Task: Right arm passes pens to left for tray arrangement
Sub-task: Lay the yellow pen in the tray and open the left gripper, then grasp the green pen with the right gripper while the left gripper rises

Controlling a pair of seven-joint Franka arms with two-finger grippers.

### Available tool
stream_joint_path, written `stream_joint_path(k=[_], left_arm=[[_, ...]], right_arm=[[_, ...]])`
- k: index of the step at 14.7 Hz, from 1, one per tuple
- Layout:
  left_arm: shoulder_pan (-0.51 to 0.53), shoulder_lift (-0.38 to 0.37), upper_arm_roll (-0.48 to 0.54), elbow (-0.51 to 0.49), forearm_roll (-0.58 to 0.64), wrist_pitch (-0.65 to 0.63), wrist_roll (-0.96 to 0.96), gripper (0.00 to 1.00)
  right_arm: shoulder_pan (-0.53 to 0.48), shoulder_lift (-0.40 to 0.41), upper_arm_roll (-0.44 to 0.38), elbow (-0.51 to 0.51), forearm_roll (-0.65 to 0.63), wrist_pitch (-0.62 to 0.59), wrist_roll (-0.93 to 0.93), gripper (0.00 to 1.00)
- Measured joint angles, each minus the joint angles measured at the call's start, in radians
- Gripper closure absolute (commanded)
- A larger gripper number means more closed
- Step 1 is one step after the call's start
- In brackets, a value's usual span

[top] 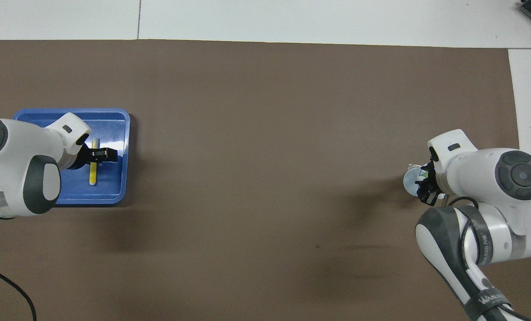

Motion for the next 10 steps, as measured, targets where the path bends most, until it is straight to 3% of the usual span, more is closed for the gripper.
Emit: stream_joint_path(k=[2,6,9,10], left_arm=[[0.001,0.0,0.001,0.017,0.0,-0.038,0.0,0.23],[0.001,-0.016,0.0,0.132,0.001,-0.239,0.0,0.22],[0.0,-0.041,-0.005,0.189,-0.001,-0.356,-0.005,0.19],[0.0,-0.048,-0.006,0.215,-0.01,-0.405,-0.016,0.18]], right_arm=[[0.0,0.0,0.0,0.0,0.0,0.0,0.0,0.73],[0.0,0.0,0.0,0.001,0.0,0.0,0.006,0.77],[-0.001,0.0,0.0,0.001,0.0,0.0,0.01,1.0],[-0.002,0.0,0.0,0.001,0.0,0.0,0.011,1.0]])
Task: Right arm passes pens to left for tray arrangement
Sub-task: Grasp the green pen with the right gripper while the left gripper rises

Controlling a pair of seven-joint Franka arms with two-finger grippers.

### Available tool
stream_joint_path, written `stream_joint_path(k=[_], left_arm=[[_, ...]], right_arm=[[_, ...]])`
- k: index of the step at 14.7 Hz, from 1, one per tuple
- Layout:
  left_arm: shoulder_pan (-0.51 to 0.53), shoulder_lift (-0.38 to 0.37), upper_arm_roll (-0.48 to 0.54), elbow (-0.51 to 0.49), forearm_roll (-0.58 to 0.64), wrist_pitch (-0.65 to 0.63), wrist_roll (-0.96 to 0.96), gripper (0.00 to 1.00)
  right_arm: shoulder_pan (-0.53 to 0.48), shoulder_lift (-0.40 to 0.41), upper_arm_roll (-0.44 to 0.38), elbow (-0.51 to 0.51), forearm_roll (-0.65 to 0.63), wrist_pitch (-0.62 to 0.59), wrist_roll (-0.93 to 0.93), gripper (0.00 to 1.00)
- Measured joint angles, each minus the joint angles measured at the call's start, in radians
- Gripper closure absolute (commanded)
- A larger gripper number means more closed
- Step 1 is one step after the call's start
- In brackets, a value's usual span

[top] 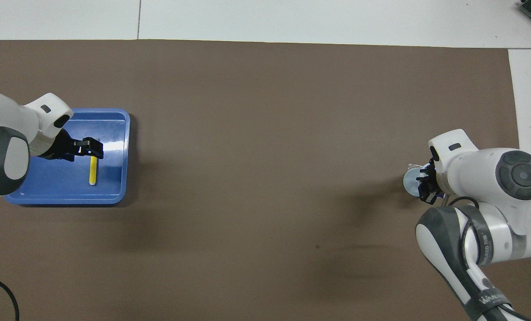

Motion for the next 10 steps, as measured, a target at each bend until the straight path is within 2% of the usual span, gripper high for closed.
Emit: stream_joint_path(k=[4,10], left_arm=[[0.0,-0.026,-0.003,0.112,-0.089,-0.163,-0.132,0.18],[-0.009,-0.128,-0.018,0.135,-0.296,-0.209,-0.496,0.18]], right_arm=[[-0.013,0.001,-0.003,0.023,0.0,-0.019,0.001,1.0],[-0.037,0.0,-0.007,0.22,0.029,-0.18,0.009,1.0]])
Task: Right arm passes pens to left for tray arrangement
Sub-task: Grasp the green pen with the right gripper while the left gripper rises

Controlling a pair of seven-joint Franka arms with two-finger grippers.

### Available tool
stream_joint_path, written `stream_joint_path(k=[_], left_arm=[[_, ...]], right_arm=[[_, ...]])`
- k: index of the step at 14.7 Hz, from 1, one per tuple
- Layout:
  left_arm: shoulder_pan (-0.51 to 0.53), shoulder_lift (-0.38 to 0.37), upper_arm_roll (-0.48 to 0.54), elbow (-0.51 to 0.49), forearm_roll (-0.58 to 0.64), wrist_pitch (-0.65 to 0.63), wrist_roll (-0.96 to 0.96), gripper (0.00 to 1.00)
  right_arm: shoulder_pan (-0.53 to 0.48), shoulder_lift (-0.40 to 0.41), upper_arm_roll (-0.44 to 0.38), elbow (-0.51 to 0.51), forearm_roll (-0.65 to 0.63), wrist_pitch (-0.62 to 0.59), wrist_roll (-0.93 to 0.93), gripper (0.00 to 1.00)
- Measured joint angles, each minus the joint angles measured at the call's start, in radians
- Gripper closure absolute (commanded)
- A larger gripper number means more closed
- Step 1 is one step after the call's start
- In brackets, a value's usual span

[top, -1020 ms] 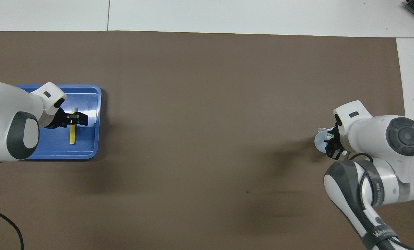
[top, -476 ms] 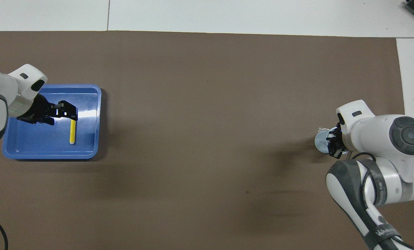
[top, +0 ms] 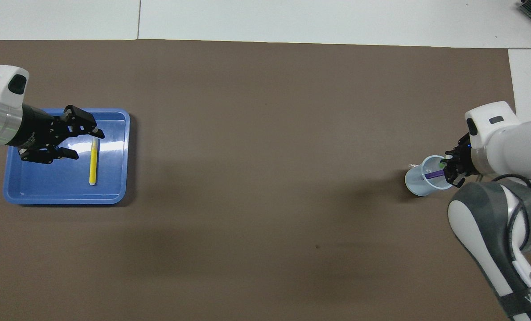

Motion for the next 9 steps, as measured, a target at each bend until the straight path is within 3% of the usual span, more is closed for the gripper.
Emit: stream_joint_path(k=[3,5,9], left_arm=[[-0.017,-0.058,-0.004,0.0,-0.097,-0.001,-0.226,0.18],[-0.036,-0.087,-0.005,0.0,-0.124,-0.003,-0.341,0.18],[-0.053,-0.1,-0.005,-0.001,-0.15,-0.003,-0.414,0.18]], right_arm=[[-0.001,0.0,-0.001,0.07,0.033,-0.012,0.096,1.0],[0.004,0.0,0.004,0.128,0.116,-0.083,0.194,1.0],[0.05,-0.001,0.012,0.186,0.28,-0.141,0.445,1.0]])
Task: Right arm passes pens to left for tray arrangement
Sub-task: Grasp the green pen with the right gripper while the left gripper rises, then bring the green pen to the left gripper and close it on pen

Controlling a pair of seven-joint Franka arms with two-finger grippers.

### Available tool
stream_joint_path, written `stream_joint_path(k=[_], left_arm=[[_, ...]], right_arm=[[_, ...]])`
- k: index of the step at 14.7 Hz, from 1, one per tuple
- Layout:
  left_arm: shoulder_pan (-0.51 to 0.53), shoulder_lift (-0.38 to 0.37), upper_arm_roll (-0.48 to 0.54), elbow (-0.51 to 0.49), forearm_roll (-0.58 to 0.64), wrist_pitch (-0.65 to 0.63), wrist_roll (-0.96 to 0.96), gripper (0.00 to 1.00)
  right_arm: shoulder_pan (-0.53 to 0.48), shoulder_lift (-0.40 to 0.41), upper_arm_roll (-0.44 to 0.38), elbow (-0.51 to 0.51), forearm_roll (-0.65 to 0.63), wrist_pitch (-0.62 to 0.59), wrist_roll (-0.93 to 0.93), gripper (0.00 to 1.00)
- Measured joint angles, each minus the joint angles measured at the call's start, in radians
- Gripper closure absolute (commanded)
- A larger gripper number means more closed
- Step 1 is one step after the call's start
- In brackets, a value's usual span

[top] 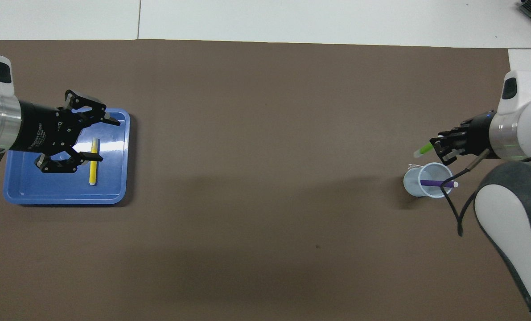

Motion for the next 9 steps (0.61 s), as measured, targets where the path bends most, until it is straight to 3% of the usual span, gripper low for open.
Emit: stream_joint_path(k=[4,9], left_arm=[[0.0,-0.009,0.003,0.0,-0.08,0.007,-0.181,0.18],[-0.019,-0.023,0.001,0.001,-0.203,0.079,-0.483,0.18]], right_arm=[[0.036,0.001,0.001,0.003,0.238,0.007,0.313,1.0],[0.216,0.01,0.005,0.002,0.303,0.179,0.739,1.0]])
